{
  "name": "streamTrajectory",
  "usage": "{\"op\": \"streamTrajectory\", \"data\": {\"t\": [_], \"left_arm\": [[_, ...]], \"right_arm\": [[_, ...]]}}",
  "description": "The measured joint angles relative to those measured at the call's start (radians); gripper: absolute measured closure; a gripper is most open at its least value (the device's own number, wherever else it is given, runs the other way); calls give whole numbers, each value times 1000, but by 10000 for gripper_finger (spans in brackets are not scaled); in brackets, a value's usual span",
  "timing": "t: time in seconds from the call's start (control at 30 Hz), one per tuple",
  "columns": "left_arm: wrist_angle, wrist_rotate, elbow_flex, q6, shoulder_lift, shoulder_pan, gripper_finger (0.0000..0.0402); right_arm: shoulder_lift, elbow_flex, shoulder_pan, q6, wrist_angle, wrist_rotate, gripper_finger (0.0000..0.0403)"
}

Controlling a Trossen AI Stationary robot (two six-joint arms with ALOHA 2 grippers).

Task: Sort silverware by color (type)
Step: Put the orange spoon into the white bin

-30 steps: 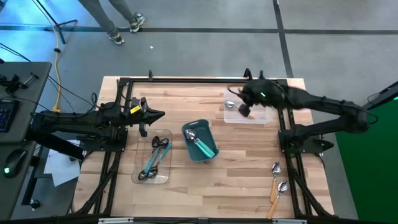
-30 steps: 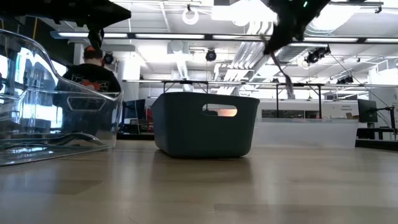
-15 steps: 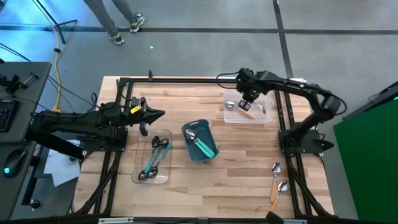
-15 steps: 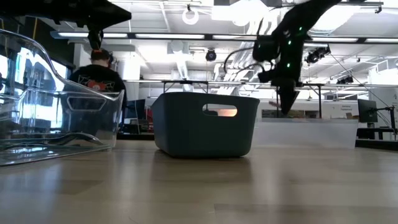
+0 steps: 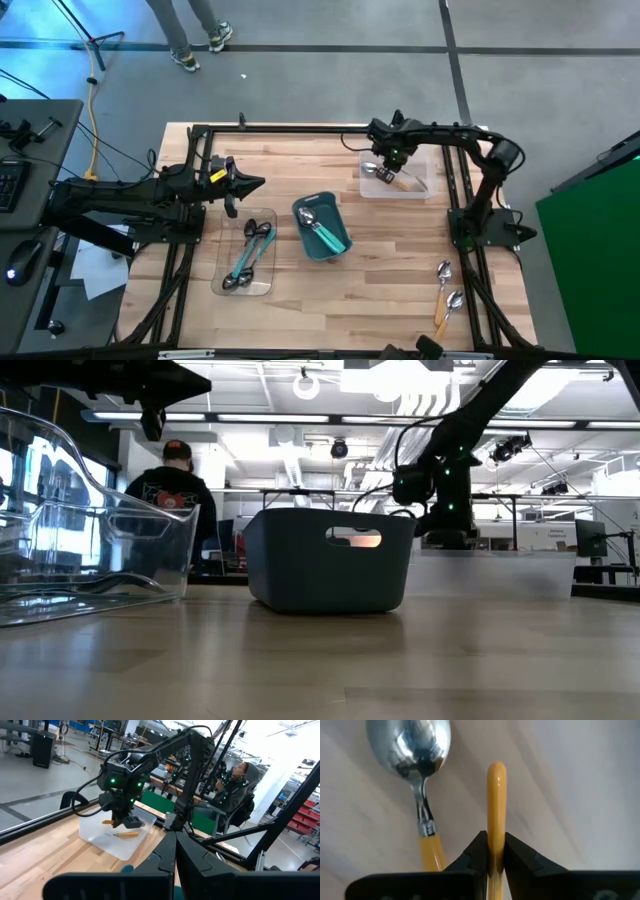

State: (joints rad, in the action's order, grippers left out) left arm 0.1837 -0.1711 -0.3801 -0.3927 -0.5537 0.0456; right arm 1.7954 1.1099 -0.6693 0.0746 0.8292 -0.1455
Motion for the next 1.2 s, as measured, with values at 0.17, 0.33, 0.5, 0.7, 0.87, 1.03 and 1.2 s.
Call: {"op": "streamTrajectory", "data": {"t": [0.17, 0.33, 0.5, 0.7, 0.87, 1.03, 1.2], "left_arm": [[0, 0, 0, -16, 0, 0, 401], [0, 0, 0, -18, 0, 0, 401], [0, 0, 0, -21, 0, 0, 401], [0, 0, 0, -21, 0, 0, 401], [0, 0, 0, -21, 0, 0, 401], [0, 0, 0, -23, 0, 0, 401], [0, 0, 0, -23, 0, 0, 401]], "right_arm": [[11, 0, 0, -32, -22, 2, 355], [11, 0, 0, -33, -33, 7, 352], [11, 0, 0, -31, -35, 74, 351], [11, 0, 0, -51, -38, 103, 338], [11, 0, 0, -77, -36, 71, 287], [11, 0, 0, -51, -26, 71, 244], [7, 12, -7, -3, 68, 42, 236]]}}
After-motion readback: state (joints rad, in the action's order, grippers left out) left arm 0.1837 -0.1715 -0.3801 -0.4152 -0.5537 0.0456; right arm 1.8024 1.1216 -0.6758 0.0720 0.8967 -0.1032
